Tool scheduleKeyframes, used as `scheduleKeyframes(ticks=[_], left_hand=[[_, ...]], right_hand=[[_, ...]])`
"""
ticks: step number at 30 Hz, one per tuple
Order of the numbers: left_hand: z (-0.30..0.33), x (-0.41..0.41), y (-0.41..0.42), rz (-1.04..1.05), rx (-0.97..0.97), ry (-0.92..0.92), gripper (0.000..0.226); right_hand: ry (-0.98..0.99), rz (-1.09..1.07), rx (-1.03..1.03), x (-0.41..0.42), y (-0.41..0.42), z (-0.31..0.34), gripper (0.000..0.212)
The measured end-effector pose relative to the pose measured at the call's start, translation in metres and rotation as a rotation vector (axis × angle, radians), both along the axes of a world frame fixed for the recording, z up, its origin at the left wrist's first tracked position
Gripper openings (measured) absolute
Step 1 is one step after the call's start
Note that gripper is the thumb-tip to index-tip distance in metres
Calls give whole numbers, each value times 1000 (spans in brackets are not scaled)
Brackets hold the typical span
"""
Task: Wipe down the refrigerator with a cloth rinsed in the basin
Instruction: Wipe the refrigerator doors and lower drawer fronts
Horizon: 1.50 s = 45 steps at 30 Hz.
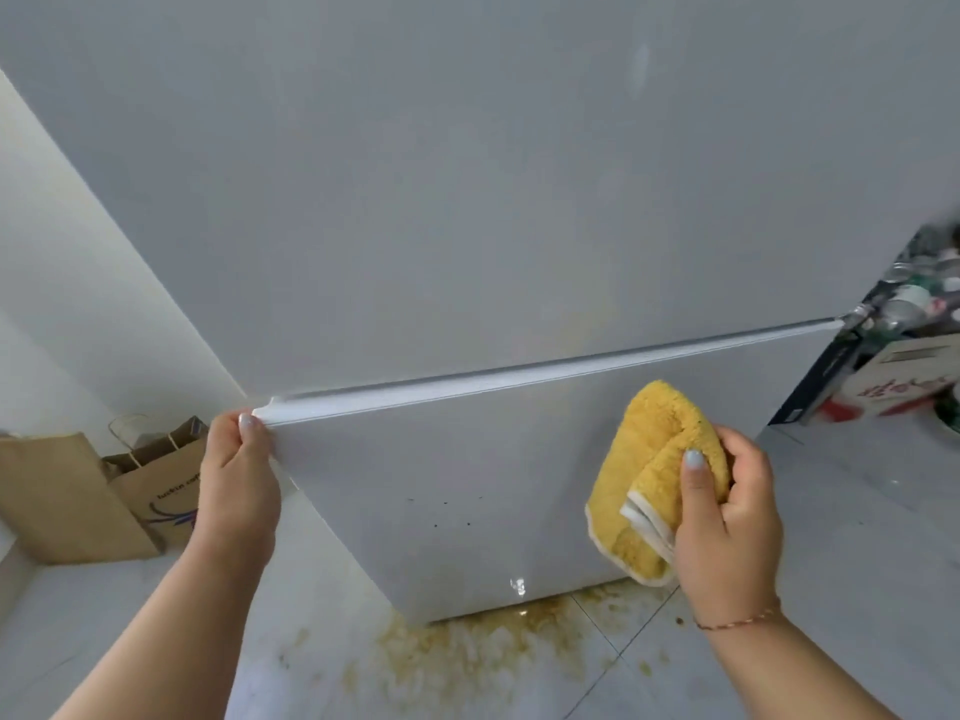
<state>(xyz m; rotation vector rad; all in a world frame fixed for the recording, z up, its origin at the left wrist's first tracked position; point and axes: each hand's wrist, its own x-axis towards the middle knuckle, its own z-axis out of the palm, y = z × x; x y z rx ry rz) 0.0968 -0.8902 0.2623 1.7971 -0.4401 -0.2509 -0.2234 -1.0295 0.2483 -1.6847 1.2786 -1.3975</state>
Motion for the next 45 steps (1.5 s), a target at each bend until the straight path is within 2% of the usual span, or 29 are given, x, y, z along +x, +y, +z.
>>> scheduleKeyframes(ticks=[4, 9, 14, 18, 22, 26, 30, 34, 38, 42, 45], left_hand=[[1, -34, 31, 39, 0, 51, 25], [23, -81, 50, 117, 19, 78, 20], [26, -113, 69, 139, 28, 77, 16], [23, -121, 76, 146, 32, 96, 16], [21, -121, 80, 124, 5, 105, 26], [21, -121, 81, 104, -31, 107, 28], [24, -116, 77, 99, -47, 135, 25], [21, -107, 77, 62, -53, 172, 22], [18, -89, 84, 26, -144, 261, 23], [12, -74, 83, -57, -229, 380, 49], [24, -67, 76, -30, -321, 547, 59]], right_hand=[[12, -103, 80, -30, -22, 25, 44], [137, -213, 50, -56, -63, 61, 29], [437, -262, 90, -66, -120, 72, 33], [613, -245, 164, -43, -118, 65, 32], [768, -110, 66, -16, -83, 63, 31], [827, 32, -79, 19, -46, 60, 27], [775, 173, -199, 58, 10, 61, 12], [708, 397, -262, 109, 77, 61, 24], [678, 600, -263, 161, 128, 69, 18], [673, 767, -193, 185, 135, 74, 21], [605, 894, -151, 203, 130, 76, 27]])
